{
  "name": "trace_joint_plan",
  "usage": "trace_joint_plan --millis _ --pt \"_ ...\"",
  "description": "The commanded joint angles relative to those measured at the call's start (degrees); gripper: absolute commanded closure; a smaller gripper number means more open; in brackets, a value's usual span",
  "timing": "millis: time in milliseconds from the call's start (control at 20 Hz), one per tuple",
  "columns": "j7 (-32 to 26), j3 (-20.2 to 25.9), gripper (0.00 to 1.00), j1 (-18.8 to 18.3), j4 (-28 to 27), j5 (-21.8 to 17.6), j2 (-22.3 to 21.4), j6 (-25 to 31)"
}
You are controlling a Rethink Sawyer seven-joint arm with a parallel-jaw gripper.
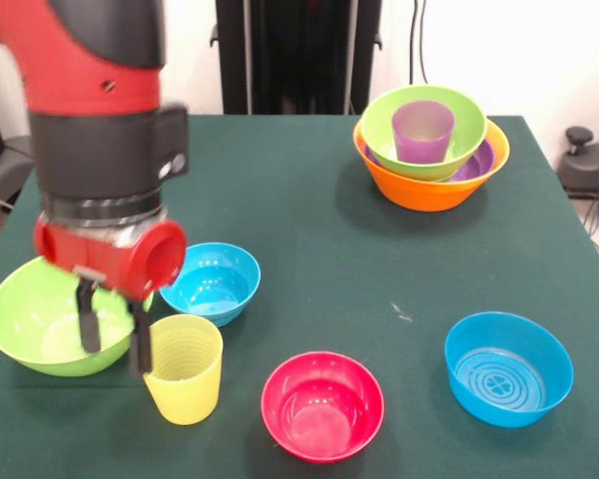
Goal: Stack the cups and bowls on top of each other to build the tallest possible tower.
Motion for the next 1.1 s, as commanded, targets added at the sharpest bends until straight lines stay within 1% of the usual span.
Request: trace_joint_plan --millis 50,150,200,350,550,850,1100 --pt "-22.81 6.39 0.00 -2.54 -9.05 -3.61 8.81 10.28" --pt "-23.12 6.00 0.00 -3.13 -7.84 -3.39 8.13 11.82" --pt "-23.17 5.76 0.00 -3.60 -6.19 -3.31 7.07 11.92" --pt "-22.79 4.95 0.00 -4.99 -1.47 -3.49 4.18 10.99" --pt "-22.30 4.18 0.00 -5.93 2.22 -3.50 0.60 10.90" --pt "-20.61 3.79 0.00 -6.19 6.66 -3.10 -4.11 12.22" --pt "-20.31 3.92 0.00 -6.49 8.01 -3.26 -5.57 12.68"
